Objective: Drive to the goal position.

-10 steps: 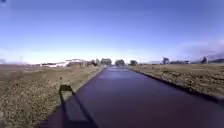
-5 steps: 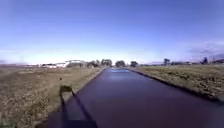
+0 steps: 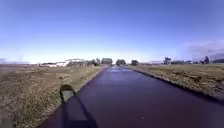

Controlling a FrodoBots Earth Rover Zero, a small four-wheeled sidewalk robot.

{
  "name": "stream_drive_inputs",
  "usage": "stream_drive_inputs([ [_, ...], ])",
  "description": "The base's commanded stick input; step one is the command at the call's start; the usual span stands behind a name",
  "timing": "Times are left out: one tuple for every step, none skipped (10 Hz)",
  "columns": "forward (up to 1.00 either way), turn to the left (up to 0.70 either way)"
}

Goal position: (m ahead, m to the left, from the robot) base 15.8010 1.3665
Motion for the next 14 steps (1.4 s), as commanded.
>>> stream_drive_inputs([
  [1.00,-0.02],
  [1.00,-0.08],
  [1.00,-0.24],
  [1.00,-0.26],
  [1.00,0.00],
  [1.00,0.00],
  [1.00,0.00],
  [1.00,0.00],
  [1.00,0.00],
  [1.00,0.00],
  [1.00,0.00],
  [1.00,0.00],
  [1.00,0.00],
  [1.00,0.00],
])
